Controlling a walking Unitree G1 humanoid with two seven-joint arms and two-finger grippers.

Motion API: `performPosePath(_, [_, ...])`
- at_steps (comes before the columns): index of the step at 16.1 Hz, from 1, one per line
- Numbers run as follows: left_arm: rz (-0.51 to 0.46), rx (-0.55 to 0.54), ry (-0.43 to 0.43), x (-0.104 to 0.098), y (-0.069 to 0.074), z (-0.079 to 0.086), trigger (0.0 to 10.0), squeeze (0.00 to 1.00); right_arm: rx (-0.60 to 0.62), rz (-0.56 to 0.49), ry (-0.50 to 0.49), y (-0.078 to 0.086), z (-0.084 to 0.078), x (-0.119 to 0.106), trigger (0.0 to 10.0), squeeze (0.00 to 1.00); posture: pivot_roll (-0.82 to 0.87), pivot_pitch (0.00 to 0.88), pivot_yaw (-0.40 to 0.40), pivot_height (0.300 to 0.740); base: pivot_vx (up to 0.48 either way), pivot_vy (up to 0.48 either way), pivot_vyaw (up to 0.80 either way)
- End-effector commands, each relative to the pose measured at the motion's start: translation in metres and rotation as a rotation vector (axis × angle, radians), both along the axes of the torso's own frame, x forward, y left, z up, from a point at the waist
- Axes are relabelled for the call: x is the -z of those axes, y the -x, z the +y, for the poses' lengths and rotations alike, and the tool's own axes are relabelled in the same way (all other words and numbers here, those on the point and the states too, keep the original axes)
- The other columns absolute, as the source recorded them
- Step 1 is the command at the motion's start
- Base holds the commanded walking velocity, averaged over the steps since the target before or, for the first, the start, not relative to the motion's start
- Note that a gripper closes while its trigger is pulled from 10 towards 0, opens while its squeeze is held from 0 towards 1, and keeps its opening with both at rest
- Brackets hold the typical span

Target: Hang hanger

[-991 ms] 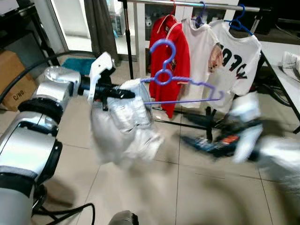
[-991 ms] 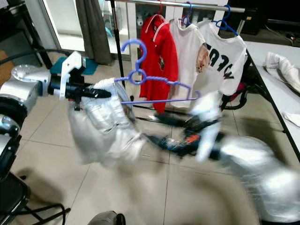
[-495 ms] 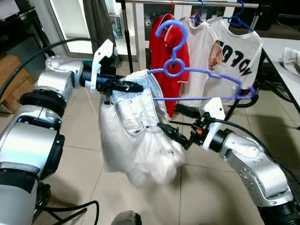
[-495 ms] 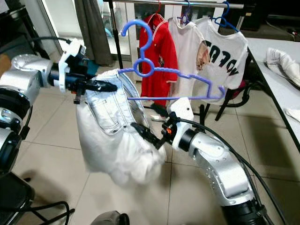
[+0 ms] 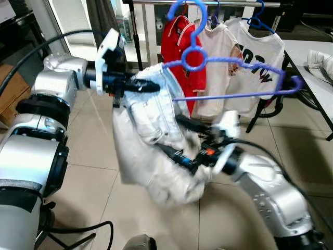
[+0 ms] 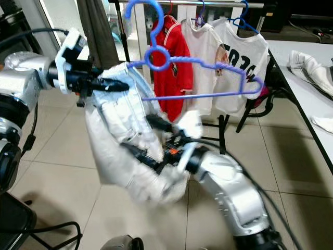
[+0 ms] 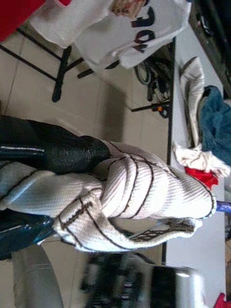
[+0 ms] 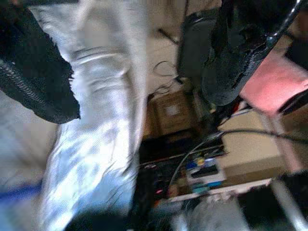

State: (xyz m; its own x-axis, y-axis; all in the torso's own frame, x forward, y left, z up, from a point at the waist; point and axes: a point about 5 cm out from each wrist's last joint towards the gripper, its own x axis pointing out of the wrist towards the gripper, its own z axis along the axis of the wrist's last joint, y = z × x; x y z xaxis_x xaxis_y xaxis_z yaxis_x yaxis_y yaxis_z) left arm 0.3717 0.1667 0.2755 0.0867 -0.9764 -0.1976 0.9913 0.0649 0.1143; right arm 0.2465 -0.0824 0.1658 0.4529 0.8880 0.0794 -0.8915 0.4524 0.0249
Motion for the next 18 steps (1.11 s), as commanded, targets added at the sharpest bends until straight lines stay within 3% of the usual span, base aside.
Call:
performPosePath(1, [-0.086, 0.039, 0.069, -0.029, 0.002, -0.004, 0.0, 0.00, -0.026, 0.002, 0.030, -0.004, 0.005, 0.004, 10.0, 0.00, -0.02, 0.031, 0.115, 0.740, 0.000, 0.000, 0.00])
performPosePath(4, [-0.086, 0.059, 0.082, -0.037, 0.004, -0.007, 0.0, 0.00, 0.020, 0.027, 0.064, -0.029, 0.013, 0.017, 10.0, 0.00, -0.01, 0.033, 0.111, 0.740, 0.000, 0.000, 0.00])
performPosePath(6, [-0.089, 0.050, 0.063, -0.036, 0.003, -0.006, 0.0, 0.00, 0.020, 0.012, 0.056, -0.034, 0.013, 0.012, 10.0, 0.00, 0.00, 0.032, 0.107, 0.740, 0.000, 0.000, 0.00])
performPosePath(10, [-0.082, 0.039, 0.075, -0.037, 0.005, -0.001, 0.0, 0.00, -0.044, 0.003, 0.069, -0.027, -0.001, 0.014, 10.0, 0.00, 0.00, 0.029, 0.098, 0.740, 0.000, 0.000, 0.00])
performPosePath(12, [-0.089, 0.036, 0.097, -0.044, 0.005, 0.001, 0.0, 0.00, -0.159, 0.025, 0.224, -0.014, -0.006, 0.035, 10.0, 0.00, -0.01, 0.022, 0.108, 0.740, 0.000, 0.000, 0.00])
performPosePath(18, [-0.089, 0.036, 0.097, -0.044, 0.005, 0.001, 0.0, 0.00, -0.159, 0.025, 0.224, -0.014, -0.006, 0.035, 10.0, 0.00, -0.01, 0.022, 0.108, 0.740, 0.000, 0.000, 0.00])
